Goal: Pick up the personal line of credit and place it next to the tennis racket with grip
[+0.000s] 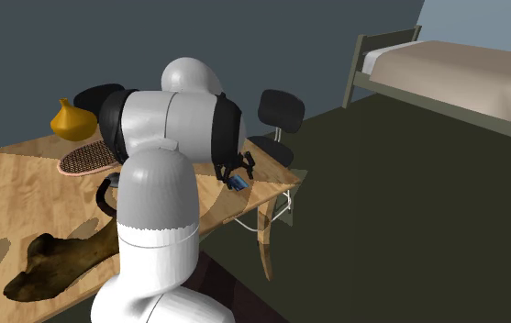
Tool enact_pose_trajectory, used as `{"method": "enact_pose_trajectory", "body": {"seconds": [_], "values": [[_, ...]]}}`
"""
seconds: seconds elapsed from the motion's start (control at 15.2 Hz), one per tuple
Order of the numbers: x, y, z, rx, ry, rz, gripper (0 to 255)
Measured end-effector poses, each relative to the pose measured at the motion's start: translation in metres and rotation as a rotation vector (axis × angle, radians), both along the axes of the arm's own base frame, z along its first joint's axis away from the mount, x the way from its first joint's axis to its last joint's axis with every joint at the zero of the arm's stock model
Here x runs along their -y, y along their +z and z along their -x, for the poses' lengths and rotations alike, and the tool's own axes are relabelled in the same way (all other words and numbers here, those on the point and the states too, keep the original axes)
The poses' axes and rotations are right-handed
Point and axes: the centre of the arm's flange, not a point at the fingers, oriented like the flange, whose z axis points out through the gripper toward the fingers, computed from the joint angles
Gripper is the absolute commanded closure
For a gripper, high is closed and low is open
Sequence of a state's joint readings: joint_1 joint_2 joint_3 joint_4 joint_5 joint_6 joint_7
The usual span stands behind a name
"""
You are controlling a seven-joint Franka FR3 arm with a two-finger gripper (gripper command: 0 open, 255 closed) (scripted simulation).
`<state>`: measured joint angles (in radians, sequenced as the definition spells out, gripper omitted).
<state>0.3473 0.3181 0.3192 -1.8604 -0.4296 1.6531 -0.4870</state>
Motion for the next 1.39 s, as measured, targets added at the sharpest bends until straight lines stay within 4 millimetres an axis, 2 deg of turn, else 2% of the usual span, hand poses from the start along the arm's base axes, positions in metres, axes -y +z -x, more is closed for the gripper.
{"method": "enact_pose_trajectory", "body": {"seconds": [0.73, 1.39], "values": [[0.0, 0.003, 0.0, 0.0, 0.0, 0.0, 255], [-0.001, 0.053, 0.001, 0.0, 0.0, 0.0, 255]]}}
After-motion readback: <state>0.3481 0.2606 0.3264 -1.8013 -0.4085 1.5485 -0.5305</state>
